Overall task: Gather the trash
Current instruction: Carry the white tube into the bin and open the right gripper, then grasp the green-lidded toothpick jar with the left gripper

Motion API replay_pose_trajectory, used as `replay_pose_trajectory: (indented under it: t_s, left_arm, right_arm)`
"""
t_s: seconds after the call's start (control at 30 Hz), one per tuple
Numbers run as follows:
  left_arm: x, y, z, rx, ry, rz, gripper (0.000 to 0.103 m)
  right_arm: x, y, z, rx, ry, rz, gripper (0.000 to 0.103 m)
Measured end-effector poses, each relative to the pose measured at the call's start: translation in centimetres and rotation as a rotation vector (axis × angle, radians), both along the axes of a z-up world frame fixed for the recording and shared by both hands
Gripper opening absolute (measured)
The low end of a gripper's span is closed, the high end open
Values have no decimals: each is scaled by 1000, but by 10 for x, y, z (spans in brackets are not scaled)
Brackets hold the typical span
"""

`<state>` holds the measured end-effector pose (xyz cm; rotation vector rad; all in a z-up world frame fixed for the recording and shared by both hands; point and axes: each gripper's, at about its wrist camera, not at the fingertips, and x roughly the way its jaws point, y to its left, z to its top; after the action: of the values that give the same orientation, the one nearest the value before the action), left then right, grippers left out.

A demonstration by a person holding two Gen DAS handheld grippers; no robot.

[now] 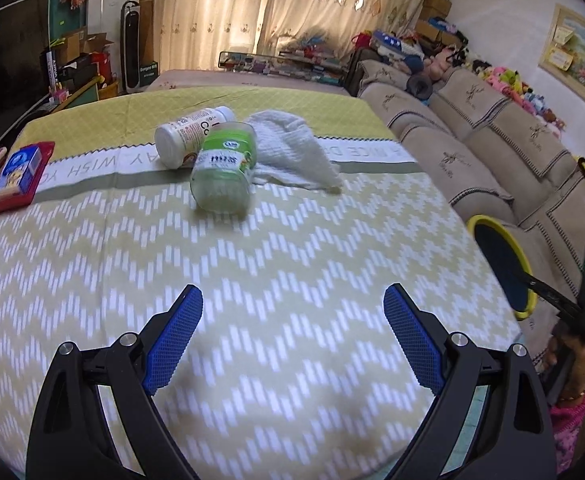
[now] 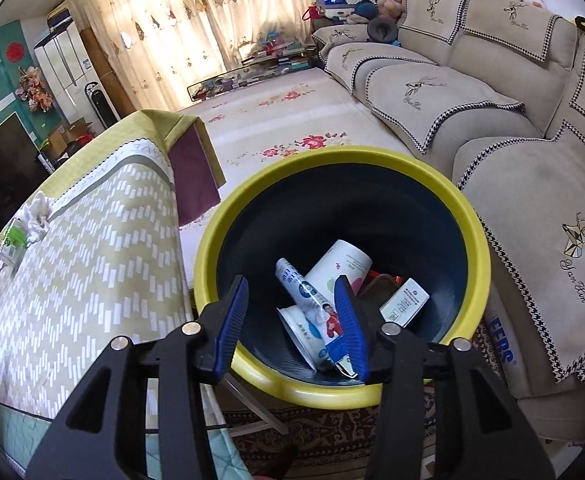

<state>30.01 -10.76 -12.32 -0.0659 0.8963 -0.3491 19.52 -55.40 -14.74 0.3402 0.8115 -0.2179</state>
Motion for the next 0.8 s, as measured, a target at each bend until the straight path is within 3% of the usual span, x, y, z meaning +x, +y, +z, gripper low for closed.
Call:
replay_pose_trajectory:
  t_s: [0.23, 0.53, 0.8]
  left_arm:
    - [57, 6, -6, 52, 4, 37, 91]
    - [117, 14, -26, 25, 74, 67, 90]
    - [139, 14, -34, 33, 88, 89, 76]
  right_arm:
    - [1, 1, 2, 0, 1, 6, 45]
    - [4, 4, 0, 0, 9, 14, 45]
    - [10, 8, -4, 4, 21, 33, 45]
